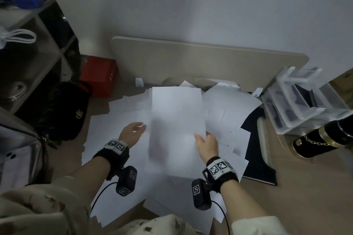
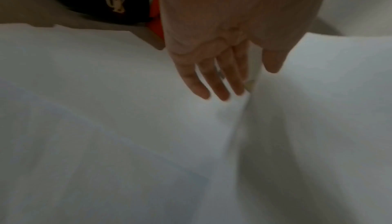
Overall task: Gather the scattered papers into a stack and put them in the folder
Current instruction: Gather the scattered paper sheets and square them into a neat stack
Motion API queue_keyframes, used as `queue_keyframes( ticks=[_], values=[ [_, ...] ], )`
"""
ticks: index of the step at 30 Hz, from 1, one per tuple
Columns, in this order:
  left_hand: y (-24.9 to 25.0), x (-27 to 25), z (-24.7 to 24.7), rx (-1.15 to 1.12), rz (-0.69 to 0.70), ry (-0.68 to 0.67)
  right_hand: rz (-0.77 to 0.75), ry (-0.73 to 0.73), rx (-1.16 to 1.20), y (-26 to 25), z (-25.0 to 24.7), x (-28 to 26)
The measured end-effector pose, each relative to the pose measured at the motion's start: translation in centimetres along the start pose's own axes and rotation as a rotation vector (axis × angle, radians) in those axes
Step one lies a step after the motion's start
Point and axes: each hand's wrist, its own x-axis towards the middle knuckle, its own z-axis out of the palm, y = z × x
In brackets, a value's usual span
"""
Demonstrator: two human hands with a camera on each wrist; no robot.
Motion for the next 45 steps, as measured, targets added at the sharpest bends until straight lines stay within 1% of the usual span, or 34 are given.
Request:
queue_keyframes(
  ticks=[2,3,5,6,7,9,10,12,15,17,18,19,21,22,23,24,25,26,27,28,32,35,37,39,42,45],
  values=[
    [-2.4,1.4,-1.5,0.191,-0.147,0.094,0.100,0.022,0.029,0.9,-0.4,0.8],
    [-3.5,1.7,-2.3,0.315,-0.243,0.113,0.143,0.010,0.034,1.4,-0.6,1.0],
    [-5.6,2.0,-3.2,0.529,-0.396,0.049,0.185,-0.031,0.014,2.1,-0.7,1.3],
    [-6.6,2.3,-3.1,0.619,-0.427,-0.017,0.196,-0.052,-0.015,2.4,-0.6,1.3],
    [-7.3,2.4,-2.7,0.705,-0.411,-0.065,0.204,-0.070,-0.040,2.7,-0.5,1.3],
    [-7.7,2.3,-1.5,0.822,-0.300,-0.109,0.210,-0.089,-0.056,3.2,-0.2,1.2],
    [-7.5,2.3,-0.9,0.844,-0.240,-0.127,0.208,-0.094,-0.061,3.3,-0.1,1.1],
    [-6.0,1.8,0.2,0.883,-0.156,-0.199,0.206,-0.110,-0.082,3.4,0.0,1.1],
    [-3.9,1.0,1.7,0.948,-0.078,-0.312,0.193,-0.148,-0.138,3.4,0.1,1.5],
    [-3.4,0.6,2.2,0.922,0.016,-0.365,0.199,-0.169,-0.175,3.4,0.1,1.7],
    [-3.4,0.5,2.3,0.848,0.056,-0.364,0.203,-0.177,-0.190,3.4,0.1,1.8],
    [-3.6,0.5,2.3,0.758,0.089,-0.325,0.208,-0.183,-0.200,3.5,0.1,1.9],
    [-3.9,0.5,1.9,0.640,0.126,-0.136,0.224,-0.200,-0.220,3.6,0.1,1.9],
    [-4.0,0.5,1.6,0.600,0.100,-0.026,0.234,-0.207,-0.230,3.8,0.1,1.9],
    [-4.2,0.5,1.3,0.568,0.038,0.060,0.251,-0.214,-0.235,4.0,0.0,1.8],
    [-4.3,0.5,1.0,0.549,-0.062,0.108,0.264,-0.216,-0.232,4.3,0.0,1.8],
    [-4.4,0.5,0.6,0.530,-0.180,0.122,0.287,-0.220,-0.227,4.5,0.0,1.8],
    [-4.4,0.4,0.3,0.518,-0.287,0.118,0.302,-0.223,-0.218,4.7,0.0,1.7],
    [-4.3,0.3,0.2,0.514,-0.364,0.108,0.327,-0.232,-0.203,4.8,-0.1,1.6],
    [-4.2,0.2,0.1,0.517,-0.402,0.098,0.349,-0.246,-0.187,4.9,-0.1,1.4],
    [-4.0,0.7,0.1,0.433,-0.449,0.110,0.421,-0.260,-0.122,5.6,0.2,1.0],
    [-4.4,1.4,-0.5,0.345,-0.522,0.028,0.474,-0.266,-0.102,5.9,0.3,0.8],
    [-4.7,1.5,-0.7,0.323,-0.527,-0.021,0.493,-0.263,-0.086,5.9,0.3,0.7],
    [-5.1,1.5,-0.7,0.315,-0.515,-0.044,0.483,-0.256,-0.066,6.4,0.5,0.6],
    [-5.6,1.1,-0.7,0.330,-0.509,-0.076,0.454,-0.235,-0.029,8.2,1.0,1.1],
    [-6.0,0.6,-0.8,0.334,-0.497,-0.121,0.450,-0.251,-0.015,8.3,0.9,0.7]
  ],
)
